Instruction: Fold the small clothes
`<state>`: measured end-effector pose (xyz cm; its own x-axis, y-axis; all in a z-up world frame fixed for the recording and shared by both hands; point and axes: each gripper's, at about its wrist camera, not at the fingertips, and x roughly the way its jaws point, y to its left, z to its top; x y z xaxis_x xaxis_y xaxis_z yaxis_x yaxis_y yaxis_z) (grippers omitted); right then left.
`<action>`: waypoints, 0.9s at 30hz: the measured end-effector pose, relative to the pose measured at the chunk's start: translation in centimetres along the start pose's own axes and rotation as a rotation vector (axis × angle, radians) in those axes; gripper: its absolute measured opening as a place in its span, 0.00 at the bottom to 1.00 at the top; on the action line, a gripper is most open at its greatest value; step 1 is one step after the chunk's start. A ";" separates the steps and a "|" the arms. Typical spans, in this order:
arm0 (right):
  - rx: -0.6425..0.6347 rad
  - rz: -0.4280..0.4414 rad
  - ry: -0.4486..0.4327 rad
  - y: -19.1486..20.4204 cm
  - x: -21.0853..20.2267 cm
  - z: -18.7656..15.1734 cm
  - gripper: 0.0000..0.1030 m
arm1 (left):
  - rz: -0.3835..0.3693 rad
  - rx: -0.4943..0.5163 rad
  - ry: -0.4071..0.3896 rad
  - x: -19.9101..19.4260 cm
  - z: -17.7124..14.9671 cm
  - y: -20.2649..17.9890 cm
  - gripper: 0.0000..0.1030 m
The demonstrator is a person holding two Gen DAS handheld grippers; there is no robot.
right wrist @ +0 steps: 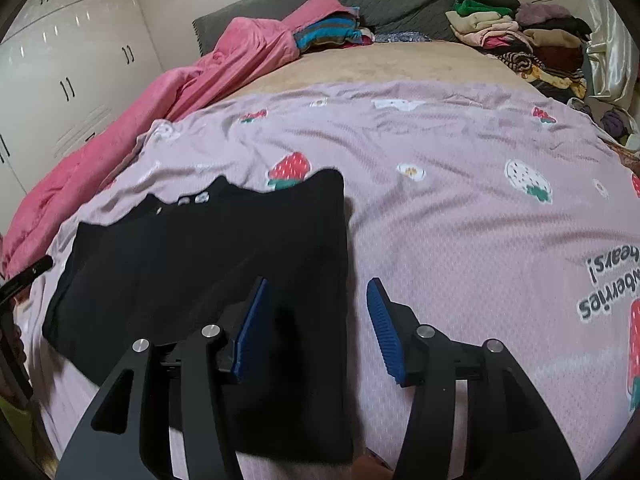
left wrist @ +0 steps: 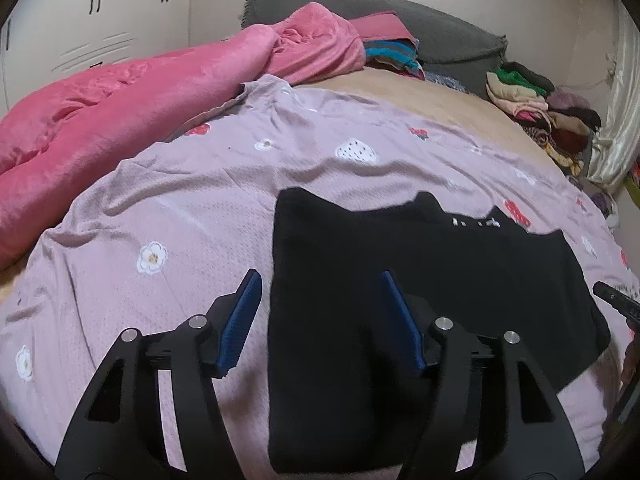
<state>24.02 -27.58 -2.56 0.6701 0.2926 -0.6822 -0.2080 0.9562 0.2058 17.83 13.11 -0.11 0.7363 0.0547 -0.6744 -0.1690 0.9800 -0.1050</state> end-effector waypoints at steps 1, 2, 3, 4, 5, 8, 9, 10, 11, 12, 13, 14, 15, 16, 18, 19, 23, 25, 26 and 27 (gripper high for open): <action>-0.003 0.005 0.005 0.0 -0.1 -0.3 0.48 | -0.004 0.003 0.003 -0.2 -0.3 -0.2 0.52; -0.007 0.009 0.011 0.0 -0.2 -0.6 0.48 | -0.006 0.006 0.006 -0.3 -0.5 -0.4 0.52; -0.009 0.010 0.013 0.1 -0.3 -0.8 0.48 | -0.007 0.009 0.009 -0.4 -0.8 -0.6 0.53; -0.013 0.014 0.017 0.1 -0.4 -1.1 0.48 | -0.006 0.011 0.014 -0.5 -1.0 -0.7 0.55; -0.016 0.017 0.020 0.2 -0.5 -1.3 0.48 | -0.006 0.013 0.019 -0.7 -1.4 -0.8 0.56; -0.025 0.021 0.023 0.4 -0.7 -1.7 0.48 | -0.003 0.015 0.025 -1.1 -2.0 -0.9 0.56; -0.025 0.022 0.023 0.5 -0.8 -1.8 0.48 | -0.001 0.016 0.027 -1.2 -2.2 -0.9 0.56; -0.024 0.024 0.023 0.4 -0.9 -1.9 0.48 | 0.002 0.016 0.029 -1.2 -2.3 -0.9 0.56; -0.022 0.024 0.024 0.4 -1.0 -1.9 0.48 | 0.009 0.015 0.031 -1.3 -2.5 -0.9 0.58; -0.020 0.023 0.025 0.3 -1.0 -1.9 0.48 | 0.011 0.013 0.034 -1.4 -2.6 -0.8 0.60; -0.018 0.022 0.025 0.2 -1.0 -2.0 0.48 | 0.013 0.010 0.038 -1.5 -2.8 -0.7 0.61; -0.017 0.025 0.027 0.2 -1.1 -2.1 0.48 | 0.014 0.008 0.040 -1.5 -2.9 -0.7 0.61; -0.016 0.025 0.029 0.2 -1.1 -2.2 0.48 | 0.016 0.005 0.045 -1.6 -3.1 -0.6 0.61; -0.016 0.023 0.031 0.2 -1.1 -2.4 0.48 | 0.018 0.004 0.049 -1.6 -3.2 -0.5 0.62; -0.016 0.024 0.037 0.2 -1.1 -2.5 0.48 | 0.022 0.001 0.061 -1.6 -3.6 -0.5 0.63; -0.017 0.025 0.038 0.3 -1.1 -2.6 0.48 | 0.024 0.001 0.066 -1.6 -3.7 -0.4 0.63; -0.021 0.022 0.047 0.4 -1.1 -2.9 0.48 | 0.034 -0.001 0.085 -1.5 -4.2 -0.4 0.65; -0.023 0.026 0.050 0.3 -1.1 -3.0 0.48 | 0.039 -0.008 0.102 -1.3 -4.4 -0.2 0.65; -0.024 0.027 0.052 0.3 -1.1 -3.0 0.48 | 0.041 -0.011 0.109 -1.2 -4.5 -0.2 0.65; -0.025 0.028 0.053 0.3 -1.2 -3.1 0.48 | 0.042 -0.021 0.119 -1.1 -4.6 0.0 0.65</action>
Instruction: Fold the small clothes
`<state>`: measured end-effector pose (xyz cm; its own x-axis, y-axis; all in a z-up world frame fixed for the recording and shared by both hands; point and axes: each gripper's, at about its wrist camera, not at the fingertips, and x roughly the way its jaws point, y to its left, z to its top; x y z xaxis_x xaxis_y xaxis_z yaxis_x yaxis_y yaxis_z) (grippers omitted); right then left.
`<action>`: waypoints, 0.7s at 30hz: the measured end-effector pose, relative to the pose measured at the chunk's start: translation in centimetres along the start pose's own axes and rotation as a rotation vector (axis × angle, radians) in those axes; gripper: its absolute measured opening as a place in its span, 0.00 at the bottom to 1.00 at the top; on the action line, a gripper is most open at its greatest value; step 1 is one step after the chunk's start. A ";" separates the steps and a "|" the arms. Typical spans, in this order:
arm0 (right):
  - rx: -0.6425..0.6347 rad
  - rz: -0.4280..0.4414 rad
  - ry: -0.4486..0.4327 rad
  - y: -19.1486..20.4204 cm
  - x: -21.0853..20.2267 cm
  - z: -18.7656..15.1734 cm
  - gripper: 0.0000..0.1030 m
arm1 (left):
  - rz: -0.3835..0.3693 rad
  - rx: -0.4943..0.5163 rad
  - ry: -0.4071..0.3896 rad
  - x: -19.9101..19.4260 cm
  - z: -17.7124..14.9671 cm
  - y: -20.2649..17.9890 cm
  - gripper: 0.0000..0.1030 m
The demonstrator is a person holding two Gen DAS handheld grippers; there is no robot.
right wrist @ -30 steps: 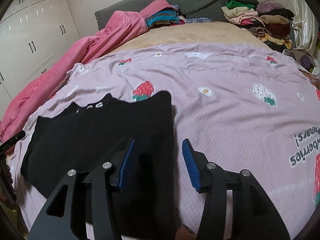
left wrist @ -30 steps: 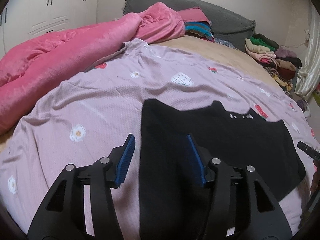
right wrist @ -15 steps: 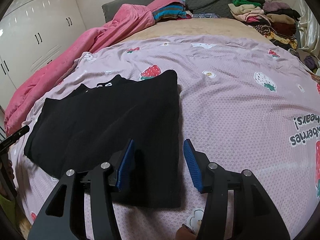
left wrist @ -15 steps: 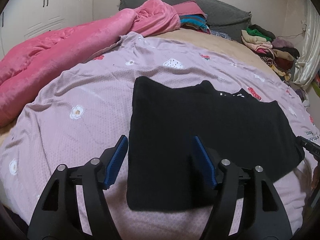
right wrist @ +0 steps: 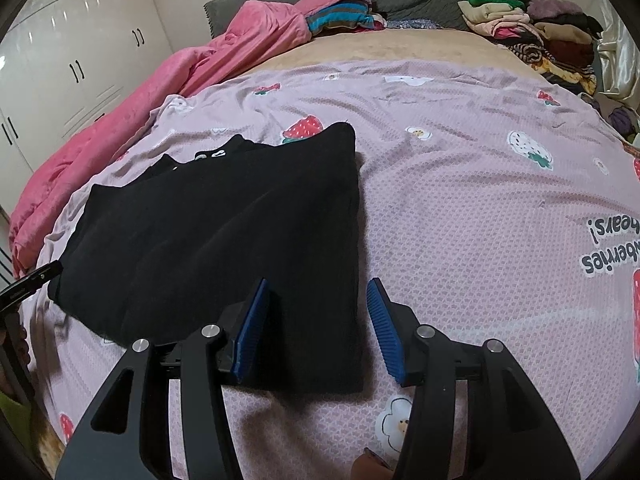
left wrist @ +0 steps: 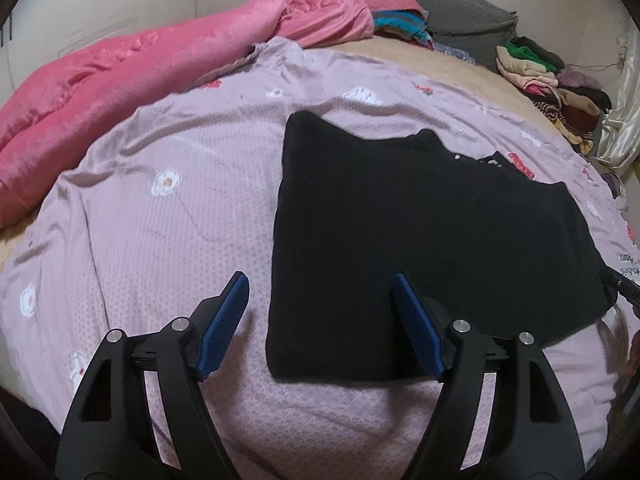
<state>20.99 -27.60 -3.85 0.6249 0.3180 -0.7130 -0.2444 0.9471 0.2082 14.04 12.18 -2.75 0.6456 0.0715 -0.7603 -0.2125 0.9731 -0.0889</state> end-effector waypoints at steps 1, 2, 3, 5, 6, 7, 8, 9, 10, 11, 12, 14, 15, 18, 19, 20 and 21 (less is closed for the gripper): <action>0.003 0.001 0.001 -0.1 0.0 0.0 0.48 | -0.004 -0.009 0.006 0.1 -0.1 0.2 0.65; 0.006 0.003 0.002 -0.1 0.0 -0.1 0.48 | -0.008 -0.017 0.010 0.1 -0.1 0.3 0.65; 0.008 0.005 0.003 -0.2 0.0 -0.2 0.48 | -0.013 -0.027 0.014 0.1 -0.2 0.5 0.65; 0.012 0.010 0.008 -0.3 0.0 -0.2 0.48 | -0.031 -0.050 0.034 0.3 -0.3 0.9 0.65; 0.015 0.010 0.010 -0.4 0.1 -0.3 0.48 | -0.040 -0.060 0.042 0.5 -0.4 1.1 0.65; 0.019 0.014 0.013 -0.5 0.1 -0.3 0.48 | -0.052 -0.073 0.052 0.7 -0.4 1.3 0.65; 0.023 0.018 0.013 -0.5 0.1 -0.4 0.48 | -0.069 -0.091 0.059 0.8 -0.5 1.6 0.65; 0.026 0.021 0.013 -0.6 0.1 -0.4 0.48 | -0.078 -0.100 0.064 0.8 -0.5 1.7 0.65; 0.027 0.023 0.013 -0.5 0.1 -0.5 0.48 | -0.090 -0.115 0.072 0.9 -0.6 1.9 0.65; 0.029 0.026 0.013 -0.5 0.1 -0.5 0.48 | -0.099 -0.124 0.077 1.0 -0.6 2.1 0.65; 0.030 0.030 0.013 -0.6 0.1 -0.5 0.47 | -0.110 -0.133 0.086 1.2 -0.7 2.2 0.65; 0.037 0.040 0.013 -0.6 0.2 -0.4 0.46 | -0.129 -0.149 0.098 1.3 -0.9 2.3 0.64; 0.041 0.042 0.013 -0.7 0.3 -0.4 0.42 | -0.142 -0.155 0.102 1.3 -0.9 2.3 0.58; 0.059 0.055 0.005 -1.0 0.3 -0.2 0.32 | -0.192 -0.174 0.109 1.4 -1.1 2.4 0.41; 0.060 0.055 0.002 -1.0 0.3 -0.2 0.28 | -0.197 -0.178 0.112 1.4 -1.1 2.4 0.37; 0.059 0.053 0.000 -1.0 0.2 -0.2 0.17 | -0.196 -0.179 0.114 1.5 -1.2 2.4 0.34; 0.060 0.049 -0.003 -1.1 0.2 -0.1 0.09 | -0.199 -0.184 0.112 1.4 -1.1 2.5 0.26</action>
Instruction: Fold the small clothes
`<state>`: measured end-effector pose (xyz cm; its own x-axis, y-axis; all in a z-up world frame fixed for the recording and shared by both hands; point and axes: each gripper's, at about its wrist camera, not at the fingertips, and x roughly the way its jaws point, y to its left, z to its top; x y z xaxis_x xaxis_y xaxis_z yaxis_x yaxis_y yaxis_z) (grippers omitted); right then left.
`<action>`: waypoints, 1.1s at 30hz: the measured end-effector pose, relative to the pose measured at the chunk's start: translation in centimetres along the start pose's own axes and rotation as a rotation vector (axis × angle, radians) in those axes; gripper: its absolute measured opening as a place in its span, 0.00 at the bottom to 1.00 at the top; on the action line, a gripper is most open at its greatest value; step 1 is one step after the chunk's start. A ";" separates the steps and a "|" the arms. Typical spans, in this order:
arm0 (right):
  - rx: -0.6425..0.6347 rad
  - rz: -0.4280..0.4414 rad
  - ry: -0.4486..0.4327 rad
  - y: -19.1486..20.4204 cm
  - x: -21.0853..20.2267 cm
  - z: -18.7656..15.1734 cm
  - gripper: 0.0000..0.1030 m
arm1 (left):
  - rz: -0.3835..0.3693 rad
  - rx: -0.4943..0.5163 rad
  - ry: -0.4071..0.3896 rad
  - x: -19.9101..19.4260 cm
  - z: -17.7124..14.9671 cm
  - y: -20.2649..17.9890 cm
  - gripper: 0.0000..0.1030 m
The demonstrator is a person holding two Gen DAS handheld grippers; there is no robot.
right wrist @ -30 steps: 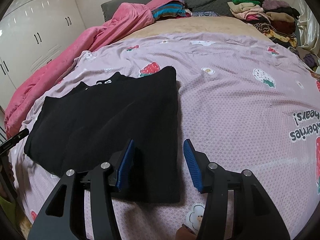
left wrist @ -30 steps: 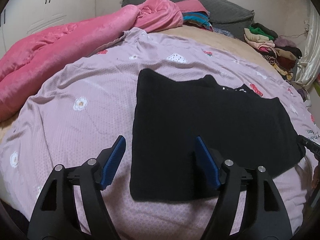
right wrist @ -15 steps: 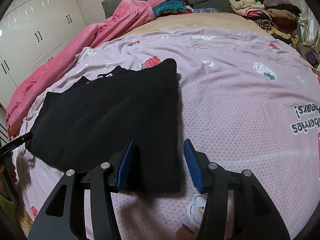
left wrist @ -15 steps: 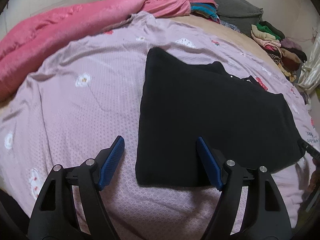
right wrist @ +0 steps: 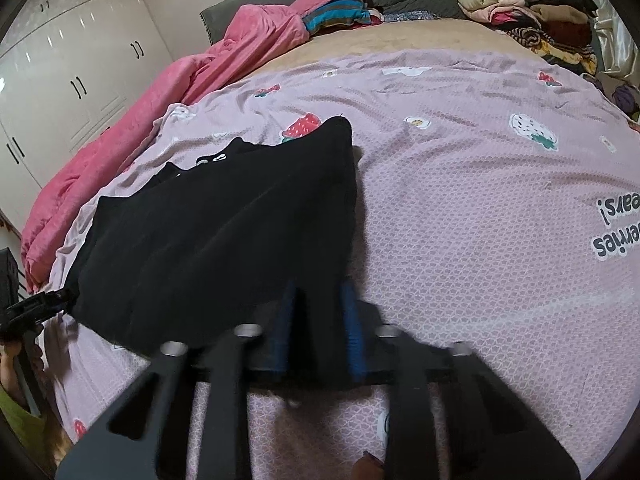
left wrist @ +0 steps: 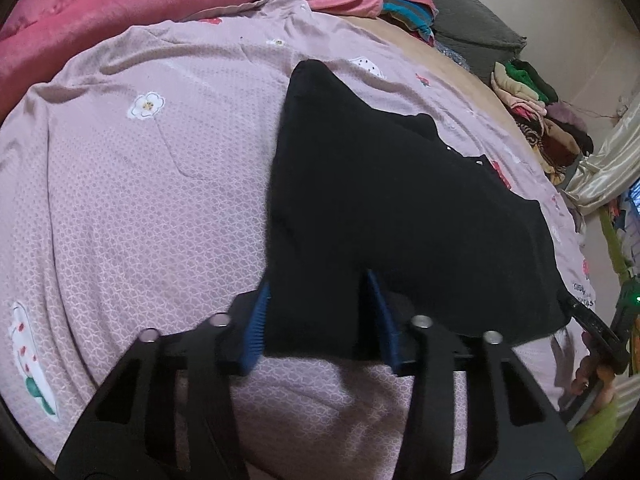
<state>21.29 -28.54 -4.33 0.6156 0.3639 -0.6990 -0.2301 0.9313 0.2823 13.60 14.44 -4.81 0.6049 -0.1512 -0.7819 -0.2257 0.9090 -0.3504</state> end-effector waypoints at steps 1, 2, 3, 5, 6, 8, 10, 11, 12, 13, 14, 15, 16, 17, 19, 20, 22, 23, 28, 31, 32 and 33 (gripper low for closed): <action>0.004 -0.002 -0.004 -0.1 -0.1 0.0 0.09 | -0.005 -0.004 -0.009 -0.2 0.0 0.0 0.19; 0.010 0.004 -0.009 -0.3 -0.2 0.1 0.07 | -0.009 -0.005 -0.019 -0.5 0.0 0.0 0.18; 0.015 0.006 -0.019 -0.4 -0.4 0.1 0.07 | -0.019 -0.007 -0.030 -0.8 0.1 0.0 0.15; 0.017 0.010 -0.033 -0.4 -0.9 0.1 0.07 | -0.034 -0.012 -0.041 -1.3 0.2 0.0 0.14; 0.016 0.010 -0.043 -0.4 -1.2 0.2 0.07 | -0.046 -0.015 -0.045 -1.7 0.3 0.1 0.13; 0.016 0.014 -0.066 -0.3 -2.0 0.3 0.07 | -0.054 -0.021 -0.056 -2.4 0.5 0.2 0.13; 0.016 0.018 -0.081 -0.2 -2.6 0.4 0.07 | -0.048 -0.020 -0.049 -2.6 0.4 0.3 0.13; 0.014 0.017 -0.085 -0.2 -2.8 0.4 0.07 | -0.041 -0.019 -0.045 -2.6 0.4 0.4 0.13; 0.011 0.017 -0.088 -0.1 -3.0 0.3 0.07 | -0.035 -0.020 -0.037 -2.5 0.2 0.5 0.13; 0.011 0.012 -0.089 -0.1 -3.0 0.2 0.07 | -0.029 -0.020 -0.030 -2.4 0.1 0.6 0.13; 0.013 0.010 -0.087 -0.2 -3.0 0.1 0.07 | -0.024 -0.022 -0.019 -2.2 -0.1 0.6 0.13; 0.016 0.007 -0.082 -0.4 -2.9 -0.1 0.07 | -0.021 -0.022 -0.014 -2.1 -0.1 0.7 0.13; 0.021 -0.001 -0.079 -0.5 -2.7 -0.3 0.07 | -0.016 -0.019 -0.008 -2.0 -0.2 0.6 0.13; 0.030 -0.003 -0.071 -0.8 -2.5 -0.5 0.07 | -0.012 -0.017 -0.005 -2.0 -0.2 0.6 0.13; 0.051 -0.001 -0.060 -1.2 -2.1 -0.8 0.07 | -0.008 -0.014 -0.001 -1.9 -0.2 0.6 0.13; 0.058 0.000 -0.057 -1.3 -2.0 -0.9 0.07 | -0.006 -0.015 0.001 -1.8 -0.3 0.7 0.13; 0.065 -0.006 -0.054 -1.5 -1.8 -1.2 0.07 | -0.002 -0.019 0.011 -1.6 -0.3 0.8 0.13; 0.065 -0.013 -0.050 -1.5 -1.7 -1.3 0.07 | 0.001 -0.019 0.015 -1.5 -0.4 0.8 0.13; 0.030 -0.072 -0.035 -0.7 -1.0 -1.5 0.08 | 0.020 0.002 0.010 -1.4 -0.6 0.5 0.17; 0.013 -0.095 -0.045 -0.3 -1.3 -1.6 0.11 | 0.035 0.008 0.000 -1.7 -0.6 0.4 0.22; 0.013 -0.104 -0.048 -0.3 -1.5 -1.6 0.18 | 0.035 0.009 -0.005 -1.9 -0.6 0.4 0.22; 0.008 -0.117 -0.055 -0.2 -1.8 -1.7 0.29 | 0.030 0.011 -0.011 -2.1 -0.7 0.3 0.23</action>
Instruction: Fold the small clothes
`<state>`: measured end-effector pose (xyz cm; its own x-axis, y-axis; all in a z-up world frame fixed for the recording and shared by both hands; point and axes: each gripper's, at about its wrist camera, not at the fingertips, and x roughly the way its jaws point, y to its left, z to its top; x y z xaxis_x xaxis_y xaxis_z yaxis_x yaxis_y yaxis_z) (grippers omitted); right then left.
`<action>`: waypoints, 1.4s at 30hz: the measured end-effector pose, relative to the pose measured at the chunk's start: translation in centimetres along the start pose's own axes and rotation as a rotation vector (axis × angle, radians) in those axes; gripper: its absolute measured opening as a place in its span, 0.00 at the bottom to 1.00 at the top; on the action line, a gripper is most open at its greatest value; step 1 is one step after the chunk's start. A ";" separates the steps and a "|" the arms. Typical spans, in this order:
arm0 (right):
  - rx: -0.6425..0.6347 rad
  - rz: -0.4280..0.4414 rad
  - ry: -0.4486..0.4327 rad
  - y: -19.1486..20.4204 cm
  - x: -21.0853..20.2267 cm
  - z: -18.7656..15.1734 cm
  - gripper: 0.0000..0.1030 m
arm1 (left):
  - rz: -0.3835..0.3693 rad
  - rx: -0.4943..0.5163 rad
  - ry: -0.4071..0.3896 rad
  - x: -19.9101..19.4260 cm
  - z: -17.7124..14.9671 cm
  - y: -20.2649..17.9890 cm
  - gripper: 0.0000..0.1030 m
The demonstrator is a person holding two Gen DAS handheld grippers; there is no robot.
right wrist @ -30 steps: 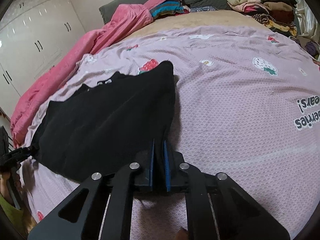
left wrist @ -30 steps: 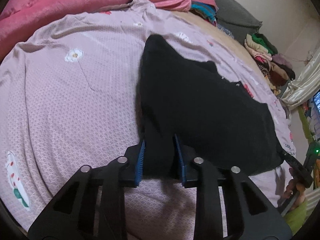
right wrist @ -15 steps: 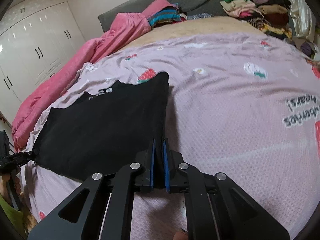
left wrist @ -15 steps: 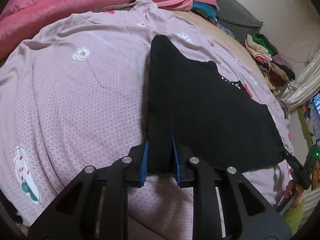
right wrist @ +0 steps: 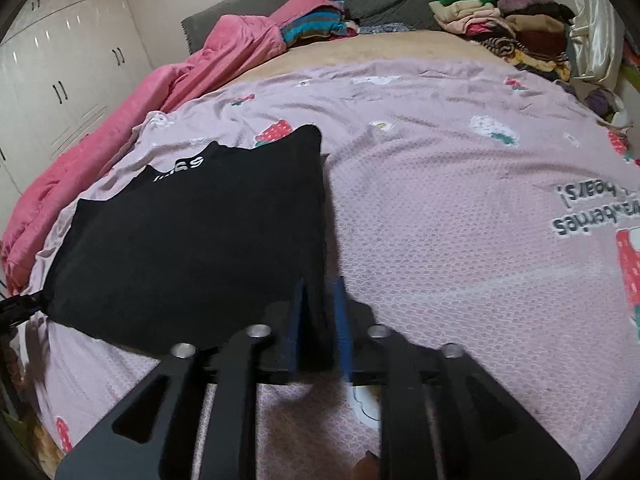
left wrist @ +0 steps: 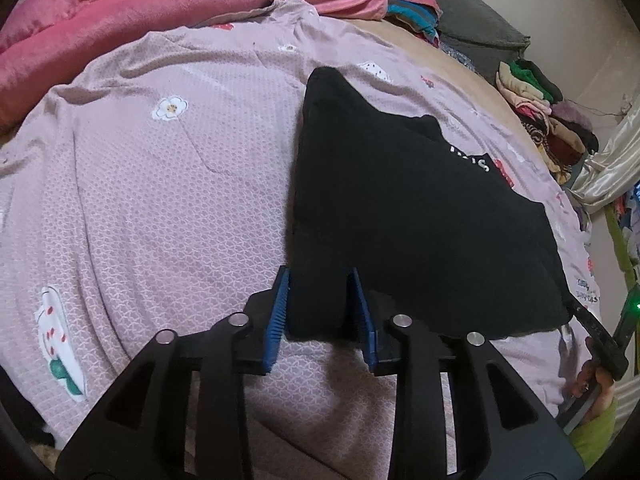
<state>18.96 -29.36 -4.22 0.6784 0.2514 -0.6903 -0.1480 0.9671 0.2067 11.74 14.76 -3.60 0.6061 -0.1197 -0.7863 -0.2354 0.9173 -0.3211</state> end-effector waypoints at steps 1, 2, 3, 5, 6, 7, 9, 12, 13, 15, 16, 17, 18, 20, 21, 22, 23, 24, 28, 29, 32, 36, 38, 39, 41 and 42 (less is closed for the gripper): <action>-0.004 -0.002 -0.009 0.0 -0.3 -0.1 0.31 | -0.002 0.003 -0.004 -0.2 -0.1 -0.1 0.24; -0.007 -0.004 -0.019 0.1 -0.6 -0.1 0.31 | -0.002 0.007 -0.011 -0.4 -0.1 -0.2 0.26; -0.008 -0.009 -0.027 0.1 -0.9 -0.2 0.35 | 0.003 0.012 -0.023 -0.8 -0.2 -0.3 0.30; -0.017 -0.006 -0.053 0.3 -1.7 -0.2 0.45 | 0.022 0.030 -0.050 -1.5 -0.4 -0.7 0.37; -0.026 -0.007 -0.063 0.5 -2.0 -0.2 0.45 | 0.044 0.048 -0.073 -2.1 -0.4 -1.1 0.42; -0.048 -0.012 -0.075 1.0 -2.3 -0.1 0.46 | 0.059 0.062 -0.086 -2.3 -0.4 -1.4 0.48; -0.083 -0.012 -0.090 1.9 -2.6 0.0 0.51 | 0.100 0.105 -0.124 -3.1 -0.4 -2.3 0.58; -0.131 0.009 -0.094 3.7 -2.5 0.4 0.60 | 0.122 0.154 -0.159 -3.7 -0.2 -3.8 0.72; -0.141 0.013 -0.095 4.2 -2.3 0.5 0.62 | 0.118 0.162 -0.167 -3.7 -0.1 -4.2 0.77; -0.157 0.027 -0.092 5.2 -1.9 0.9 0.66 | 0.119 0.182 -0.173 -3.5 0.3 -5.0 0.83; -0.172 0.034 -0.090 5.9 -1.5 1.1 0.66 | 0.133 0.195 -0.173 -3.1 0.6 -5.4 0.83; -0.184 0.038 -0.090 6.6 -1.2 1.4 0.67 | 0.145 0.205 -0.172 -2.8 0.9 -5.8 0.83; -0.194 0.044 -0.086 7.0 -0.9 1.6 0.71 | 0.148 0.212 -0.171 -2.6 1.1 -6.0 0.84; -0.227 0.056 -0.075 8.4 0.0 2.2 0.73 | 0.155 0.222 -0.167 -1.8 1.5 -6.7 0.89; -0.242 0.054 -0.071 9.0 0.4 2.5 0.73 | 0.155 0.232 -0.163 -1.3 1.9 -7.2 0.90; -0.265 0.056 -0.061 9.9 1.1 2.9 0.73 | 0.151 0.241 -0.159 -1.0 2.2 -7.5 0.90; -0.275 0.053 -0.053 10.3 1.5 3.1 0.73 | 0.152 0.250 -0.155 -0.5 2.5 -7.9 0.90; -0.283 0.042 -0.046 10.7 2.1 3.4 0.73 | 0.157 0.260 -0.141 0.4 3.1 -8.4 0.91; -0.303 0.036 -0.011 12.3 4.8 5.0 0.75 | 0.150 0.271 -0.099 3.2 4.6 -9.5 0.91; -0.310 0.032 -0.003 12.5 5.4 5.3 0.76 | 0.151 0.271 -0.095 3.6 4.8 -9.6 0.91; -0.321 0.023 0.026 13.2 7.4 6.2 0.77 | 0.145 0.272 -0.071 5.3 5.7 -10.0 0.91; -0.323 0.019 0.063 13.6 9.4 6.6 0.77 | 0.130 0.255 -0.021 7.4 6.6 -9.6 0.91; -0.335 -0.005 0.072 13.4 10.0 6.5 0.78 | 0.154 0.249 -0.003 8.3 6.8 -9.0 0.91; -0.330 -0.004 0.075 13.2 10.2 6.6 0.81 | 0.156 0.245 0.005 8.6 6.9 -8.7 0.90; -0.305 -0.012 0.084 12.2 10.4 6.7 0.84 | 0.145 0.231 0.018 9.1 6.9 -7.9 0.91; -0.292 -0.016 0.087 11.7 10.4 6.8 0.85 | 0.135 0.226 0.018 9.1 6.9 -7.7 0.91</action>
<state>29.19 -15.67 -4.27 0.6197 0.2262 -0.7515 -0.3473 0.9378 -0.0041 24.31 9.29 -4.63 0.5664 0.0045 -0.8241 -0.1361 0.9868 -0.0881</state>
